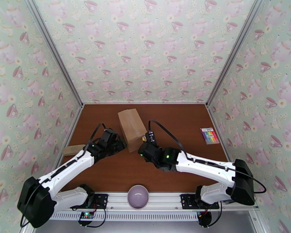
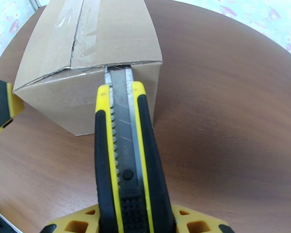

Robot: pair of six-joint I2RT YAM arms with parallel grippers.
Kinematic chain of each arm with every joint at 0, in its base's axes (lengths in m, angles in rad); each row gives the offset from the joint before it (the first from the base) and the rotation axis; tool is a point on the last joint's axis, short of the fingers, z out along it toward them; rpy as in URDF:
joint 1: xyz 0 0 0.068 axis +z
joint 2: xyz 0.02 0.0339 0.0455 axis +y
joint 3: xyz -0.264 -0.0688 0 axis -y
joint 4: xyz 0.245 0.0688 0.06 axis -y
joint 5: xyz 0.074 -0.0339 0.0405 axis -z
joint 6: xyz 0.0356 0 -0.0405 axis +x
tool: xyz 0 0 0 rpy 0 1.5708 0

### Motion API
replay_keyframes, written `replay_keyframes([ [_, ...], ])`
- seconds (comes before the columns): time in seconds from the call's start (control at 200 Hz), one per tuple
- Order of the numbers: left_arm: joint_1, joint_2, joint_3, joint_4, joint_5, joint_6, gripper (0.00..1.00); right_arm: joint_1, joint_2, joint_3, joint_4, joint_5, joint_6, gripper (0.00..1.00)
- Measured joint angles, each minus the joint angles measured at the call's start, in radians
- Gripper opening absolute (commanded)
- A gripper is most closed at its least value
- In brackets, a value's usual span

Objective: Unpack the express box

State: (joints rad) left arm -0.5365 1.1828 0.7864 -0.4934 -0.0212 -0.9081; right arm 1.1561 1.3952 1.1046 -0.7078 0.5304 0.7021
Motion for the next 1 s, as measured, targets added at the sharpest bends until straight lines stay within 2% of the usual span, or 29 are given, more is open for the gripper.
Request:
replay_keyframes([
  [1.002,-0.068,0.100,0.020,0.073,-0.002,-0.021,0.59,0.005,0.036,0.031,-0.007,-0.002,-0.004,0.00],
])
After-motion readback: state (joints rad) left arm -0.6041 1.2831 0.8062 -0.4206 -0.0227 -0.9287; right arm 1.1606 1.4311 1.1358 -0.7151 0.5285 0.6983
